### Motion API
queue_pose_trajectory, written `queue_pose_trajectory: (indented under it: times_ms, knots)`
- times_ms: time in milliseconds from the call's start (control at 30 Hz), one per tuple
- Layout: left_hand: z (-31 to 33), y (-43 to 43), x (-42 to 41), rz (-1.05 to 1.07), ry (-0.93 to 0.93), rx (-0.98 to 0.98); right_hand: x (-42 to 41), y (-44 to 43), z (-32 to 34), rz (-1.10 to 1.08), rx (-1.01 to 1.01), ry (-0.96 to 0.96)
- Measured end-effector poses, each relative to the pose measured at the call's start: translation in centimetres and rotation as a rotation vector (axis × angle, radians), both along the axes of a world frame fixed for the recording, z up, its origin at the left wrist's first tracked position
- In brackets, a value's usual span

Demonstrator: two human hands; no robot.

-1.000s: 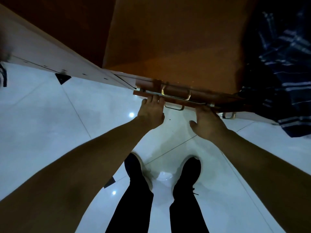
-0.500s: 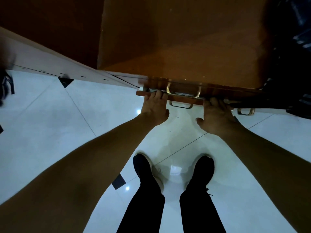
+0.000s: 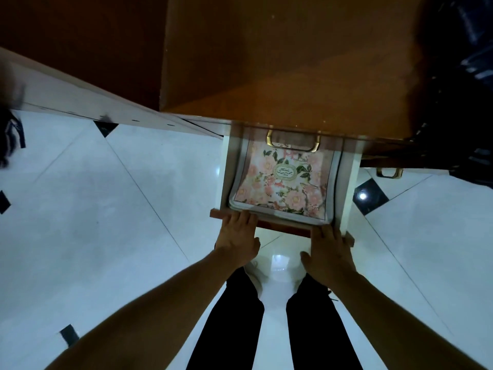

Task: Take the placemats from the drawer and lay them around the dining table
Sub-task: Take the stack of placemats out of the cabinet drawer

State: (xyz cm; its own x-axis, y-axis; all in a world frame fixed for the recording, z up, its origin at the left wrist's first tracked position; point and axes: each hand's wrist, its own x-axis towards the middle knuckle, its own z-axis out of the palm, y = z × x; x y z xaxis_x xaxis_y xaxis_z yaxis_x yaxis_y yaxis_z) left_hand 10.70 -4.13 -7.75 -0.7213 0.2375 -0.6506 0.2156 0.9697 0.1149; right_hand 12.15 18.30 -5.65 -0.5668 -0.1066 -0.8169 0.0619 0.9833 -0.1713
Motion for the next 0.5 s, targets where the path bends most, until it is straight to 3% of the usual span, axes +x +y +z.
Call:
queue_pose_trajectory:
  times_ms: [100,167,333,500]
  knots:
    - [-0.3,-0.4,0.4,0.005,-0.021,-0.002,0.8,-0.3,0.0,0.018,0.002,-0.027]
    - [-0.6,-0.4,-0.7,0.118,-0.017,0.012,0.5,-0.4,-0.1,-0.004,-0.005,-0.035]
    - [-1.7,0.4,-5.5,0.804,-0.165,-0.047,-1.4,-0.1,-0.7,-0.119,-0.037,-0.105]
    - [-3.8,0.8,-8.2,1.19,-0.33,0.029,-1.8,0.2,-1.0,-0.165,-0.054,-0.125]
